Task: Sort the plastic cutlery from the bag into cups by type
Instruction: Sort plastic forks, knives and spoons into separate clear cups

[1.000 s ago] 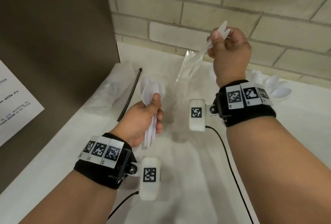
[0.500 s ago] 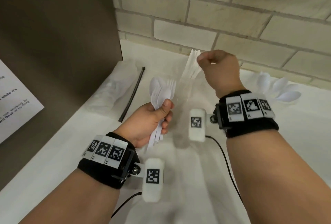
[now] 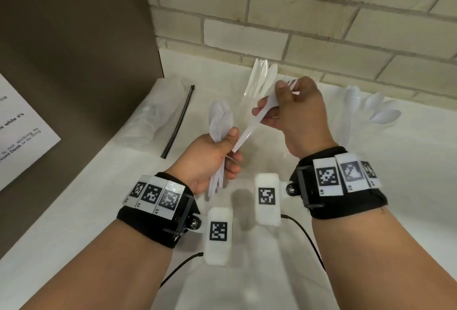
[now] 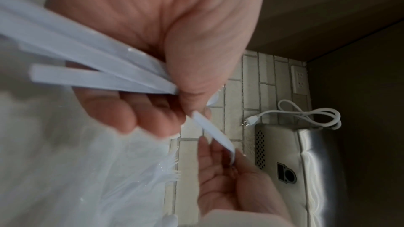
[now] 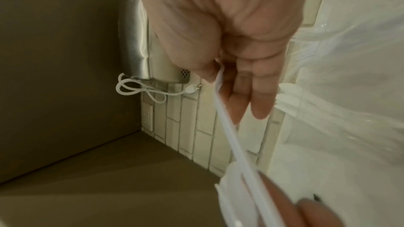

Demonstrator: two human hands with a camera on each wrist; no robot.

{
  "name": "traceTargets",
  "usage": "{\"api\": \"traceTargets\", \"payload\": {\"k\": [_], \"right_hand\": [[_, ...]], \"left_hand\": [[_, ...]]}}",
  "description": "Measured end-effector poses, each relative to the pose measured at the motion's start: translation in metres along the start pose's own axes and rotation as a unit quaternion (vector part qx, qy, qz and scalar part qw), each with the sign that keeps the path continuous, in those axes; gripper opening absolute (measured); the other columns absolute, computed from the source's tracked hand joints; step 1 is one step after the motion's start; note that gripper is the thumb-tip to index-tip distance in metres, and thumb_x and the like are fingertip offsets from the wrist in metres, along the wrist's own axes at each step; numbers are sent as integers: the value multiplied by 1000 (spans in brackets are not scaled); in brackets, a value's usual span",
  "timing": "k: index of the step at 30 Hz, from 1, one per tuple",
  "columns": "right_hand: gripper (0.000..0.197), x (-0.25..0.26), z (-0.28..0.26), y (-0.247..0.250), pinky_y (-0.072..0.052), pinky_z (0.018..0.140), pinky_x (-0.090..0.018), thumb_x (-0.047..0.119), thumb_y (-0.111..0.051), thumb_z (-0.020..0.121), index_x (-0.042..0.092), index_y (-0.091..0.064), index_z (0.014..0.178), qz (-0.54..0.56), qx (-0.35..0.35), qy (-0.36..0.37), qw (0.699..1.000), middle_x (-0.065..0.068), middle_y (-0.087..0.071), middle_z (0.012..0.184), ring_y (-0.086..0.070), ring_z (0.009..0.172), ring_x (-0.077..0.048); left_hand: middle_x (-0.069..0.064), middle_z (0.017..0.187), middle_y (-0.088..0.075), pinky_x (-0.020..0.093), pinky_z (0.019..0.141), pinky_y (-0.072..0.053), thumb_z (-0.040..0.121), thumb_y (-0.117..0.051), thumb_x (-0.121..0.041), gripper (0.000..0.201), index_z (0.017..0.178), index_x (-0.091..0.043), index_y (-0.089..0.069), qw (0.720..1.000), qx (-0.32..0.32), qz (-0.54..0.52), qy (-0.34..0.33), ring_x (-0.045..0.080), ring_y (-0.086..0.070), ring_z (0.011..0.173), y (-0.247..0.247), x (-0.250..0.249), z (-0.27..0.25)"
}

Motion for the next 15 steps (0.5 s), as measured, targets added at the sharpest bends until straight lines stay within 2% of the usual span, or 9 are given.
{"api": "traceTargets", "payload": {"k": [3, 6, 8, 10, 12, 13, 15], "right_hand": [[18, 13, -9, -7, -59, 53, -45, 19, -45, 101, 16, -41, 84, -42, 42, 30, 998, -11, -53, 77, -62, 45, -20], [14, 12, -16, -20, -58, 54, -45, 20, -44, 101, 19, -43, 87, -98, 82, 46, 991, -5, -50, 72, -56, 47, -19], [12, 8, -16, -23, -52, 50, -36, 21, -43, 101, 24, -44, 89, -115, 82, 50, 989, -4, -51, 71, -50, 47, -15], [12, 5, -16, -24, -42, 51, -26, 25, -47, 99, 28, -46, 88, -151, 80, 64, 983, -1, -54, 72, -46, 48, -7], [8, 4, -18, -28, -43, 56, -21, 28, -60, 92, 25, -52, 92, -193, 103, 90, 972, 2, -57, 75, -51, 57, -6], [13, 2, -18, -29, -44, 57, -15, 29, -67, 88, 23, -57, 94, -215, 118, 94, 965, 3, -57, 75, -52, 60, -7], [16, -5, -18, -31, -39, 53, -7, 26, -74, 82, 20, -63, 92, -239, 134, 79, 958, 6, -53, 69, -51, 58, -3]], "left_hand": [[1, 53, -47, 23, 41, -36, 88, -62, -40, 36, 64, -14, -55, 998, -19, 52, -16, 11, -38, 39, 2, -2, -1], [-1, 48, -39, 21, 39, -28, 88, -63, -41, 41, 50, -24, -61, 995, -13, 92, -32, 11, -31, 39, -1, -5, -4], [-2, 49, -32, 21, 40, -25, 89, -62, -39, 30, 62, -26, -64, 994, 10, 105, -34, 13, -27, 42, -5, -6, -4], [-2, 51, -29, 21, 40, -25, 90, -63, -35, 21, 78, -19, -55, 994, 19, 102, -30, 13, -25, 44, -5, -5, -3], [-1, 54, -29, 21, 40, -26, 91, -62, -32, 20, 87, -15, -53, 994, 20, 103, -26, 13, -25, 46, -4, -3, -2], [-1, 55, -30, 21, 40, -27, 91, -61, -32, 20, 93, -14, -54, 994, 22, 103, -25, 12, -25, 46, -4, -2, -2], [-3, 55, -30, 21, 40, -27, 92, -61, -33, 21, 100, -14, -55, 994, 29, 106, -22, 11, -26, 46, -6, -2, -2]]}}
Point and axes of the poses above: each hand's wrist, its own z-axis towards the middle knuckle, its own y-axis out of the back of the hand, x = y × z, the point moved 7 cm from there along z, towards the middle knuckle
